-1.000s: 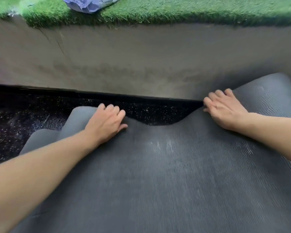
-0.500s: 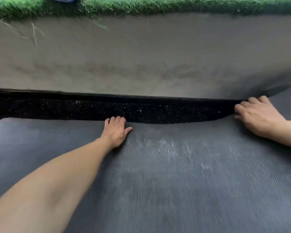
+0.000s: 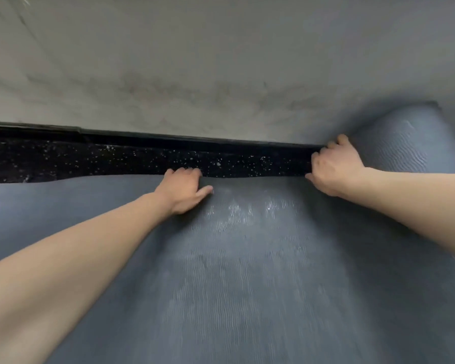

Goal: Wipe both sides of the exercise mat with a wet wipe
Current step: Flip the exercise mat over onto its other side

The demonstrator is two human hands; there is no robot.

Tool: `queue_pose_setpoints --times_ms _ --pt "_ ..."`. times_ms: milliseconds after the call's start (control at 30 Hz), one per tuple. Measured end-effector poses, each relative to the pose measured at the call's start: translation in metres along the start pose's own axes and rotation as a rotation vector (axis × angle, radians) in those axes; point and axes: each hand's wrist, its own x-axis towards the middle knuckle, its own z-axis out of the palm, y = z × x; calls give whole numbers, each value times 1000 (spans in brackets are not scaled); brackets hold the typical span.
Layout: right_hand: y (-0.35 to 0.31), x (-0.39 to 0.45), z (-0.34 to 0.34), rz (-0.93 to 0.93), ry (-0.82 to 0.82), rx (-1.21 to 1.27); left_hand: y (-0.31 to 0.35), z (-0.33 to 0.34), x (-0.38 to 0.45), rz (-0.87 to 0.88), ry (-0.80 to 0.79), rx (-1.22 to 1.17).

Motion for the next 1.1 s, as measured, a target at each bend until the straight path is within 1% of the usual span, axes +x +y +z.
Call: queue_pose_setpoints --times_ms 33,67,100,133,200,267,333,367,400,467,567,600,633,700,733,800,867,933,1000,1100 --pt "2 0 -7 -13 -79 -60 19 0 4 -19 12 -27" --pt "5 -1 -9 -17 -137 -47 32 0 7 -40 31 -52" --pt "8 -1 -10 -11 -167 19 37 0 8 -50 60 -72" --pt "12 0 -11 7 -149 148 33 -3 8 -36 101 -94" --pt "23 9 -19 67 -3 502 -1 -20 5 -4 178 -133" --pt "34 22 -38 137 207 816 -54 -48 2 -12 235 -163" --pt "33 31 -53 155 355 1020 -103 -81 -7 -8 273 -201" --pt "23 32 -57 148 400 1073 -121 -96 -10 7 281 -199" --pt "7 33 -58 145 418 1092 -136 -106 -10 19 289 -168" --pt "-38 36 -41 159 371 1011 -153 -103 -8 10 294 -60" --pt "-100 35 -11 111 157 690 -150 -46 -10 -84 203 104" --pt "-113 37 -5 104 127 646 -145 -24 -13 -108 181 156" --pt "-120 38 -2 124 137 649 -138 -8 -17 -139 170 187" --pt "-130 46 -1 187 205 696 -119 7 -22 -200 206 172" --pt "-134 49 -2 193 218 701 -106 11 -22 -190 227 139" --pt "-143 54 -6 144 178 727 -74 18 -19 -74 219 69" --pt "-155 54 -15 47 120 747 -39 20 -12 35 190 -6" --pt "-169 46 -23 -19 109 742 -14 21 -4 48 184 -56" --pt "-186 34 -27 -27 108 708 5 25 0 36 166 -67" --pt "-210 20 -21 5 -8 682 17 39 -6 13 140 -88"
